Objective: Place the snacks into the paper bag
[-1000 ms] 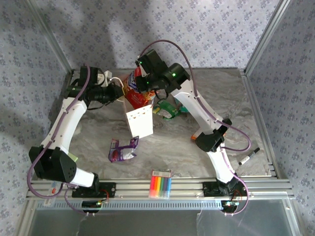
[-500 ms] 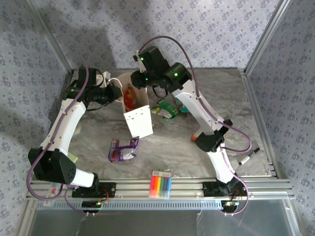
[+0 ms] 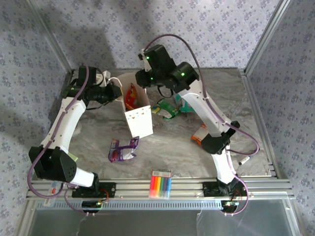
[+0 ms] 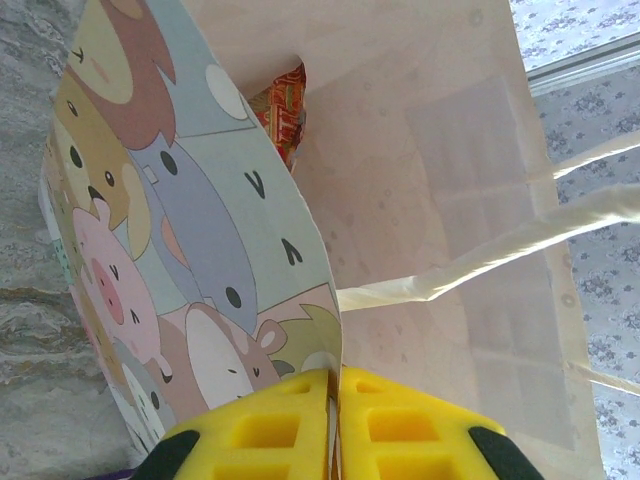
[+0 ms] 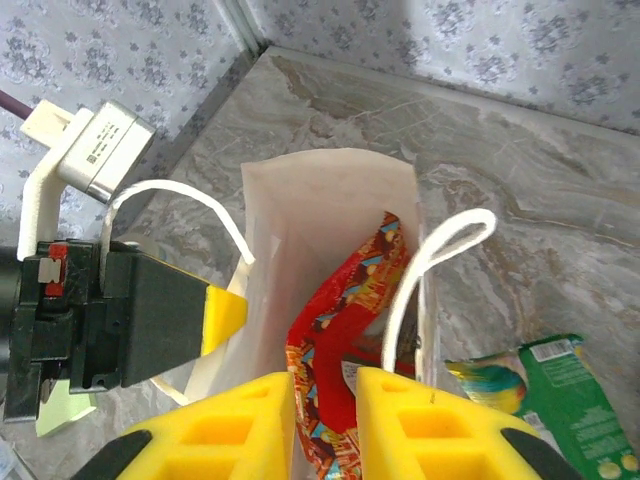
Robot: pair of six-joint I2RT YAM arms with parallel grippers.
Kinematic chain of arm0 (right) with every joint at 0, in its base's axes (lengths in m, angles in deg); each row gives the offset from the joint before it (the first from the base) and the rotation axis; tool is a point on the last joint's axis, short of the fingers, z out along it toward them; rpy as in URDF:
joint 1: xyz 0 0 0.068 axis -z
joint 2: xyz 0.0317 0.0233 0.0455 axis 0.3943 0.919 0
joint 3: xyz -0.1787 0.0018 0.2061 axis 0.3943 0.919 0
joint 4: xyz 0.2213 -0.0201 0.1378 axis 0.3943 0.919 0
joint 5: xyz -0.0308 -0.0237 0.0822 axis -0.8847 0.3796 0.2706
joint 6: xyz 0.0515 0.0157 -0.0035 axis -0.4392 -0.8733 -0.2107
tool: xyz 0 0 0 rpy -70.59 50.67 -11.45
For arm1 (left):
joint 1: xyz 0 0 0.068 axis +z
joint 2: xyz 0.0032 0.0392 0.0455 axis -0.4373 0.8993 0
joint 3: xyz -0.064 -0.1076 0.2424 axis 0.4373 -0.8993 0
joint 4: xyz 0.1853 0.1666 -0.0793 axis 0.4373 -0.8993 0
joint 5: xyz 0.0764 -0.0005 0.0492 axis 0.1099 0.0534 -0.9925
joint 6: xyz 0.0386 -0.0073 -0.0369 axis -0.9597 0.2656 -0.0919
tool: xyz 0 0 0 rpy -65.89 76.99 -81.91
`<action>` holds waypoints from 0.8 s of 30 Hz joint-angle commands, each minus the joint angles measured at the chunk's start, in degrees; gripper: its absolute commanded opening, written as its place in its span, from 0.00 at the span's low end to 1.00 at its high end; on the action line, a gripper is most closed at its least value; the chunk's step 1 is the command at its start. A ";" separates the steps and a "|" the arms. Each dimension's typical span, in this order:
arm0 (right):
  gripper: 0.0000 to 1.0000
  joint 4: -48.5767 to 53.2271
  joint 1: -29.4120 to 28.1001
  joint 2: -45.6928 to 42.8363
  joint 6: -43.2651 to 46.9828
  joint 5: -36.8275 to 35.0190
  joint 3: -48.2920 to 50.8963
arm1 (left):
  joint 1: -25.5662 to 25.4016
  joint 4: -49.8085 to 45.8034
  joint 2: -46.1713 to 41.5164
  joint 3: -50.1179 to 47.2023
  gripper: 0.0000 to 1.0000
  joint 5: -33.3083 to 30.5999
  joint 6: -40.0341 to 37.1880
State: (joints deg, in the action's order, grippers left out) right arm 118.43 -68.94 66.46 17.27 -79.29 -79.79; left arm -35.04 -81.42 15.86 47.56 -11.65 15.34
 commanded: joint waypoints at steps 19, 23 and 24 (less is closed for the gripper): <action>0.38 -0.91 2.90 -0.78 -2.22 7.03 2.81 | 0.23 -4.59 2.99 6.48 0.10 -2.77 -3.92; 0.39 -2.11 3.50 0.74 -2.89 9.14 2.44 | 0.23 -4.83 3.49 7.17 0.10 -2.81 -3.93; 0.40 -2.29 3.77 1.31 -3.02 9.68 2.24 | 0.23 -4.72 3.54 7.17 0.09 -2.82 -3.93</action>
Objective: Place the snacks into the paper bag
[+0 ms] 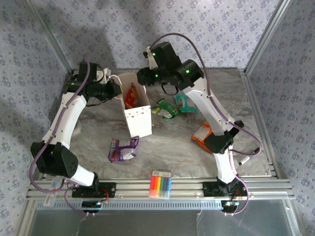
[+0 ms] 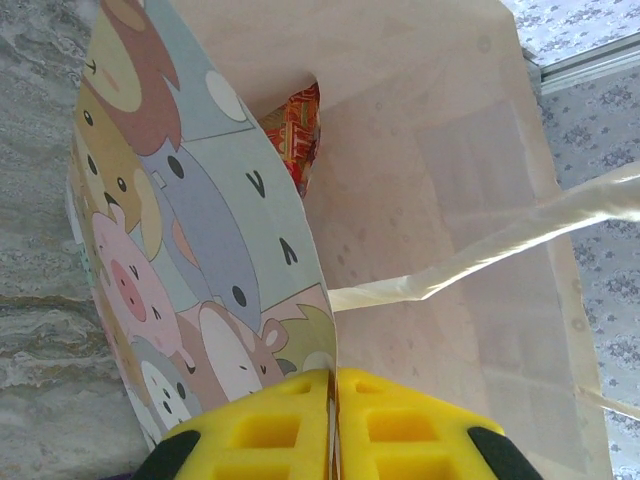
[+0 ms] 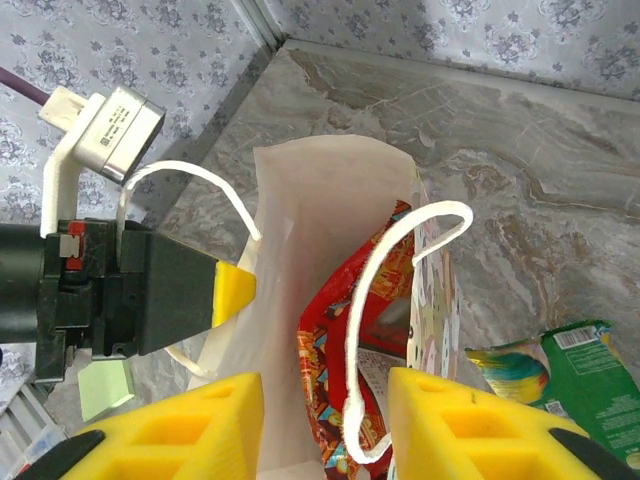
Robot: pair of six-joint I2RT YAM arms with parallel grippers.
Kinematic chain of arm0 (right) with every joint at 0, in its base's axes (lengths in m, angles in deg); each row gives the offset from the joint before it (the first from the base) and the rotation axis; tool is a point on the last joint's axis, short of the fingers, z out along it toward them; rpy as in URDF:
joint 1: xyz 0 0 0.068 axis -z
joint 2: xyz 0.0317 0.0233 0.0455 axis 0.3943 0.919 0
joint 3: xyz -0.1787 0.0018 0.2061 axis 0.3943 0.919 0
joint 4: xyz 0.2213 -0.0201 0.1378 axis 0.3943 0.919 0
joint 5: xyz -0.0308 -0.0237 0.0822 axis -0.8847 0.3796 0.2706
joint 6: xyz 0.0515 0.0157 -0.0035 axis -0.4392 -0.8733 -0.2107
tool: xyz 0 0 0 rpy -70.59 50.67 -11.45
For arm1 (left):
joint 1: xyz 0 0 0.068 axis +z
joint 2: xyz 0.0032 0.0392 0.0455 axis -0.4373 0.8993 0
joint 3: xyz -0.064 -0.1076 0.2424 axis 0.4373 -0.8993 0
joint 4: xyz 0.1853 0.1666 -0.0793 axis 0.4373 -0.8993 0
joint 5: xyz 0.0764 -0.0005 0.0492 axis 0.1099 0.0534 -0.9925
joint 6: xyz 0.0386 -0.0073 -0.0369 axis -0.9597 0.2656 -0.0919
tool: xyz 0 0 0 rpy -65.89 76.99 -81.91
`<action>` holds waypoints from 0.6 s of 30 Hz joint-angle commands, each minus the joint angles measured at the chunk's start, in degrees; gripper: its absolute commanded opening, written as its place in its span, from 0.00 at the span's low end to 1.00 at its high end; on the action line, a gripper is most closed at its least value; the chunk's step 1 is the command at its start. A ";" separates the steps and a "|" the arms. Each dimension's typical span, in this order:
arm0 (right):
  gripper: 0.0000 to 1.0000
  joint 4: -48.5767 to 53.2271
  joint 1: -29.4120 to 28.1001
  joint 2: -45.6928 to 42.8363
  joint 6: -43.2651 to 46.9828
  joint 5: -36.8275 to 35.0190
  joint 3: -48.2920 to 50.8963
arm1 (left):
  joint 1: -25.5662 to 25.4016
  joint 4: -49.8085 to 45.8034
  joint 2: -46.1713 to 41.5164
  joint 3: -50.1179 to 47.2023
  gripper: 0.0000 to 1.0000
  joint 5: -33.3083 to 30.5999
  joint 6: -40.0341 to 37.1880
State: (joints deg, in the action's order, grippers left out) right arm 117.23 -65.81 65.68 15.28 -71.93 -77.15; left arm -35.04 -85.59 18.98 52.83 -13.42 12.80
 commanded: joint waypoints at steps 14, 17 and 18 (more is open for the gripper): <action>0.00 -0.28 2.25 5.81 -1.86 2.90 -2.73 | 0.23 -1.93 5.05 6.42 0.09 -0.34 -5.84; 0.00 0.53 2.20 4.23 -0.49 0.56 -2.12 | 0.31 -1.34 6.25 7.38 0.10 0.01 -7.30; 0.00 0.65 2.17 3.55 -0.08 -0.10 -1.53 | 0.30 -0.71 6.61 7.35 0.10 0.09 -7.73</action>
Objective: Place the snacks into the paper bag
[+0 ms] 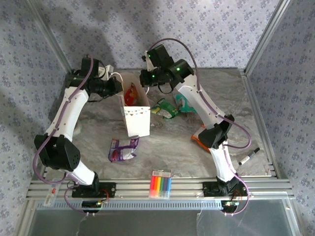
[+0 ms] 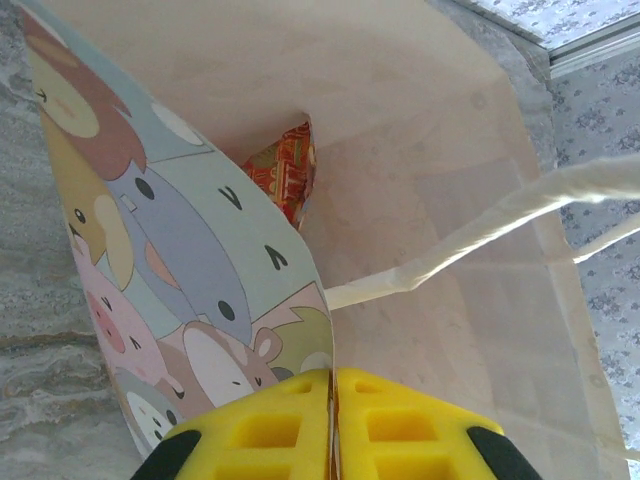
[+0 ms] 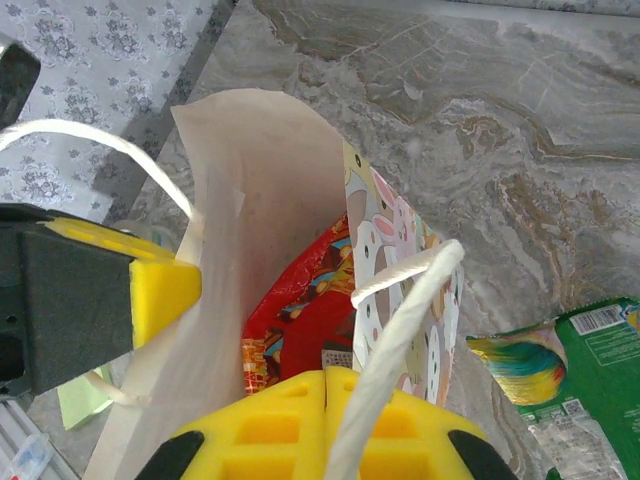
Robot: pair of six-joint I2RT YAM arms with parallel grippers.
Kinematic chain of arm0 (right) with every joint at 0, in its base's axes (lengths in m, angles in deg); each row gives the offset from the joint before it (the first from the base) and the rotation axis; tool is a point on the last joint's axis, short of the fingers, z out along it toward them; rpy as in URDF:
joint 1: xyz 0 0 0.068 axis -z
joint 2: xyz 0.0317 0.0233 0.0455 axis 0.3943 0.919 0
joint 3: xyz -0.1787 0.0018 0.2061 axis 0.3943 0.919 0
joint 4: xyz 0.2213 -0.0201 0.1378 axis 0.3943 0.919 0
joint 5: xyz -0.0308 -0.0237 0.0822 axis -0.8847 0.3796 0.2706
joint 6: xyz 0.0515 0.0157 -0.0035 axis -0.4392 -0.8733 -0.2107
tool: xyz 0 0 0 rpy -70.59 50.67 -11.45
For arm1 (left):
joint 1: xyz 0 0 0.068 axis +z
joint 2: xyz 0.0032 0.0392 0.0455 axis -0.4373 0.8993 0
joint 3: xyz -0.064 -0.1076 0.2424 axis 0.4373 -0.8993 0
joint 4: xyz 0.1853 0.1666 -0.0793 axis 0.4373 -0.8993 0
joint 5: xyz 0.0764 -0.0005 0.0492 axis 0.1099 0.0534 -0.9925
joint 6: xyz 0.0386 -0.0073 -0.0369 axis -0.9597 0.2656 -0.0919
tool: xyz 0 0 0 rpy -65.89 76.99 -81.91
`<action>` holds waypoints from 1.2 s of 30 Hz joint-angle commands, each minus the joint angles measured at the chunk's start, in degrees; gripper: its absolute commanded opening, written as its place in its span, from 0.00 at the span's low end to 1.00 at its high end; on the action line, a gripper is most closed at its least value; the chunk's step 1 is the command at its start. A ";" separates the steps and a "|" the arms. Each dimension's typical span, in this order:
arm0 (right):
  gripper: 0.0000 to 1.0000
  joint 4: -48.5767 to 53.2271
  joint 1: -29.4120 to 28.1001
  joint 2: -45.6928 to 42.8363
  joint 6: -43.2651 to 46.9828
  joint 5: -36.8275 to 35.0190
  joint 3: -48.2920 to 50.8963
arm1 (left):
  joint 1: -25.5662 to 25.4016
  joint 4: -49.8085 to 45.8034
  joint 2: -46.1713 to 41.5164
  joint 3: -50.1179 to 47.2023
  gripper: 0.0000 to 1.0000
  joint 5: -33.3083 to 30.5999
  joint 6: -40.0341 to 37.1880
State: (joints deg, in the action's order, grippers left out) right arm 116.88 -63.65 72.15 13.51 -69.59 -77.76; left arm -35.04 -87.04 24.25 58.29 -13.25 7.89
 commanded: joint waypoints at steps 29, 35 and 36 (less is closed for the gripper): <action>0.00 -5.94 -0.08 -17.65 0.69 -5.18 20.84 | 1.05 5.88 7.44 4.53 0.12 0.74 -6.32; 0.00 -6.76 -0.50 -18.32 -0.31 -3.99 24.82 | 2.73 5.71 7.70 4.17 0.13 0.02 -6.40; 0.00 -6.93 -0.52 -18.44 -0.46 -3.90 25.08 | 2.86 5.59 7.76 4.16 0.14 -0.21 -6.70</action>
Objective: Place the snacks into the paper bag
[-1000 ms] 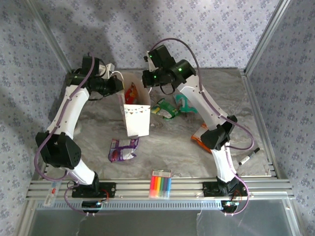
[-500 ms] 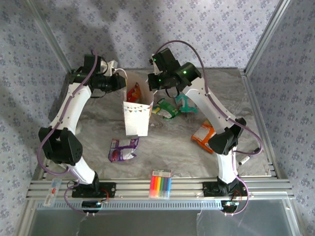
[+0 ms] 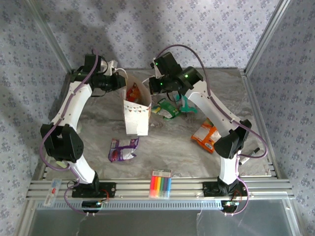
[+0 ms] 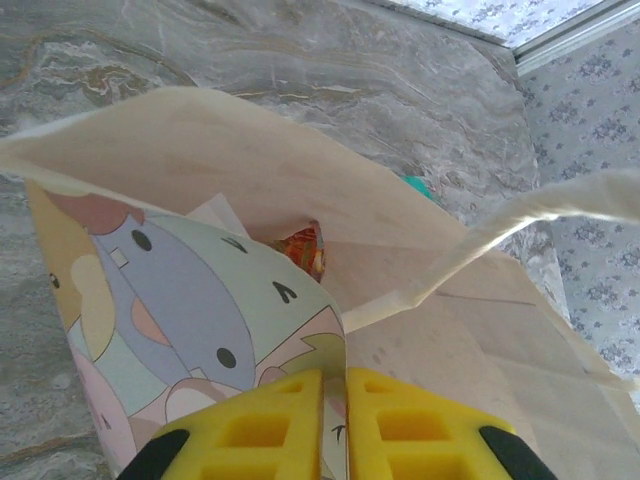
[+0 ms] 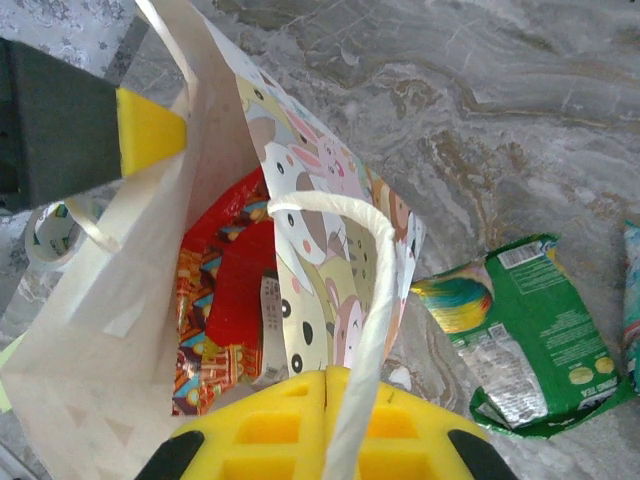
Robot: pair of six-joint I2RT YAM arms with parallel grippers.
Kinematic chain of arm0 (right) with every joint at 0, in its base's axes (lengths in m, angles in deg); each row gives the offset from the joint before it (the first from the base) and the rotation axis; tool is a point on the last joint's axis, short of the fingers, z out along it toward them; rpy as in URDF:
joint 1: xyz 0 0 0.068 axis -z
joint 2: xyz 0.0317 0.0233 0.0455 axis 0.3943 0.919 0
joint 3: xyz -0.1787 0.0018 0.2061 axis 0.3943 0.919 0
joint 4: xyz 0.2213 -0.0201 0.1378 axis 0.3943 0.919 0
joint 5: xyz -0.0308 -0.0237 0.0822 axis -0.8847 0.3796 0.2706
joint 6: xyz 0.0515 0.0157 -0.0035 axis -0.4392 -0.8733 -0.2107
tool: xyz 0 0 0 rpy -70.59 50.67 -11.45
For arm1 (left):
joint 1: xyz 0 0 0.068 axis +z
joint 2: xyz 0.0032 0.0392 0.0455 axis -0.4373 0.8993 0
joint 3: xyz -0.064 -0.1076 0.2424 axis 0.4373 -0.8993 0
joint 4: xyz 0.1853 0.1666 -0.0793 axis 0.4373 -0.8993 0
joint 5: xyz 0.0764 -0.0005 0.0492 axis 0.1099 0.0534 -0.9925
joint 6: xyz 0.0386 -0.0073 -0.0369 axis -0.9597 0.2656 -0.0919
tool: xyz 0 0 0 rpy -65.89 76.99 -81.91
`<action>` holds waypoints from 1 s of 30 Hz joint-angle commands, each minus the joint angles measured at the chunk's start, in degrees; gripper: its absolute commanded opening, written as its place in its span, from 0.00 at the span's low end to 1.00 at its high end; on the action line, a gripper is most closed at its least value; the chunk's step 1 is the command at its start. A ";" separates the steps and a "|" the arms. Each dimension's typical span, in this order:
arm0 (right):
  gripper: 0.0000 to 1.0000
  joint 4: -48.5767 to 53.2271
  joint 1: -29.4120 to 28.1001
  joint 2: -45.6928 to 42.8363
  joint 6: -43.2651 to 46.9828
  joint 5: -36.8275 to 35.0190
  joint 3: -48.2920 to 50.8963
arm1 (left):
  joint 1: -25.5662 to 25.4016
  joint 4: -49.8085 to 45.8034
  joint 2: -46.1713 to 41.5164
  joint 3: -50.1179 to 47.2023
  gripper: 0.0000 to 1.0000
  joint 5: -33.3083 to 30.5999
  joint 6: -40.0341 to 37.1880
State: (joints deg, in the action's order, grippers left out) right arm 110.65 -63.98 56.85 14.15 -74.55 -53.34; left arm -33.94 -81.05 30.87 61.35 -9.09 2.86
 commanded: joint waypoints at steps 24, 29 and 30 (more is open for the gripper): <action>0.34 -2.51 -0.04 -7.64 -2.87 1.52 3.79 | 2.30 -9.86 -6.39 0.61 0.28 -6.59 -6.19; 0.43 -5.46 0.01 -12.10 -3.49 1.36 9.05 | 2.21 -12.53 -8.83 -0.02 0.33 -8.34 -6.80; 0.44 -5.99 0.07 -12.84 -3.58 1.92 9.97 | 2.21 -12.73 -9.24 -0.25 0.33 -8.53 -6.88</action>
State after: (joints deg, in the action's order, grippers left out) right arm 106.81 -64.11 47.45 11.00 -72.61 -45.41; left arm -32.04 -90.90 24.62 61.37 -16.31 -2.63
